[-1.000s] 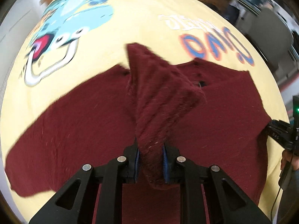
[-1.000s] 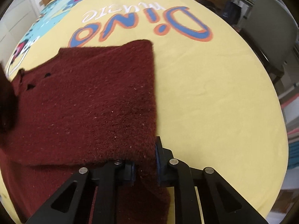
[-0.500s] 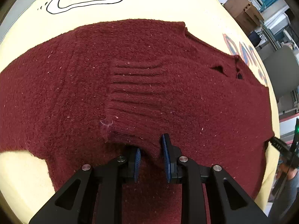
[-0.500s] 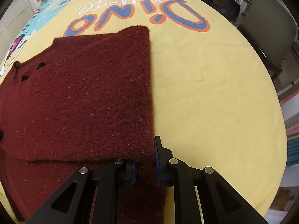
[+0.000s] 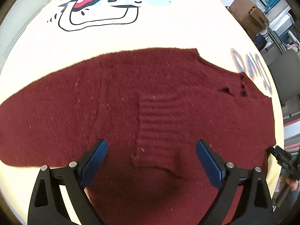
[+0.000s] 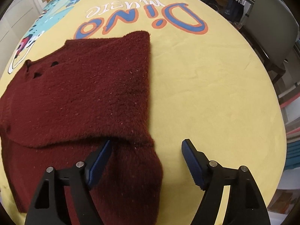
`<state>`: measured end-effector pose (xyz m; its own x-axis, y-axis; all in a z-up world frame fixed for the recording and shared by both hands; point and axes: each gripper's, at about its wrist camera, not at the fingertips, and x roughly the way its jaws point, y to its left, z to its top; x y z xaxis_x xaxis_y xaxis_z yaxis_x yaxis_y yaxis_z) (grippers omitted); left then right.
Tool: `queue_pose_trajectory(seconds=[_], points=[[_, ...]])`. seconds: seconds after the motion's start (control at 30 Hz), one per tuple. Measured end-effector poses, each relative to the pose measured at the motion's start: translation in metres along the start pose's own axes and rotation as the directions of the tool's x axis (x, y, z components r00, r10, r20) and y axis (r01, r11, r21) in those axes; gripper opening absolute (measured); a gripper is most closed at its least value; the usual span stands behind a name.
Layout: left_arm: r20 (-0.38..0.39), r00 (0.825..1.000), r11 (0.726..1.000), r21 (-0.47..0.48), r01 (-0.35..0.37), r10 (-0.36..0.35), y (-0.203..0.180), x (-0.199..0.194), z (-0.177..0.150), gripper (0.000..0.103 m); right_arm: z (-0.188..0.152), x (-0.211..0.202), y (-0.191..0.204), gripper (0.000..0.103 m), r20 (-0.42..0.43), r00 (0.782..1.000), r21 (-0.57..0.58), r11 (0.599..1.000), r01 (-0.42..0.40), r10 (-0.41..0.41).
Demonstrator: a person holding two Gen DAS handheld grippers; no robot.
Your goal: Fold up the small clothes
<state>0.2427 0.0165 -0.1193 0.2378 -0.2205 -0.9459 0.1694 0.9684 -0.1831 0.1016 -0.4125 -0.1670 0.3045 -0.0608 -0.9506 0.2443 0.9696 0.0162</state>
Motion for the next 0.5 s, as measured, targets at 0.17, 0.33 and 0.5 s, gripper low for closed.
queue_pose_trajectory(seconds=[0.17, 0.33, 0.5], points=[[-0.043, 0.999, 1.0, 0.017, -0.016, 0.017, -0.005, 0.027, 0.01, 0.092, -0.005, -0.01, -0.003, 0.08, 0.011, 1.0, -0.005, 1.0, 0.003, -0.003], [-0.072, 0.996, 0.998, 0.033, -0.052, 0.054, -0.015, 0.055, 0.007, 0.074, -0.009, -0.005, -0.017, 0.08, -0.005, 1.0, 0.032, 0.999, 0.009, -0.009], [-0.068, 0.998, 0.996, 0.083, 0.008, -0.002, -0.03, 0.056, 0.0, 0.014, 0.004, -0.01, -0.031, 0.08, 0.028, 0.999, 0.105, 0.994, -0.038, 0.035]])
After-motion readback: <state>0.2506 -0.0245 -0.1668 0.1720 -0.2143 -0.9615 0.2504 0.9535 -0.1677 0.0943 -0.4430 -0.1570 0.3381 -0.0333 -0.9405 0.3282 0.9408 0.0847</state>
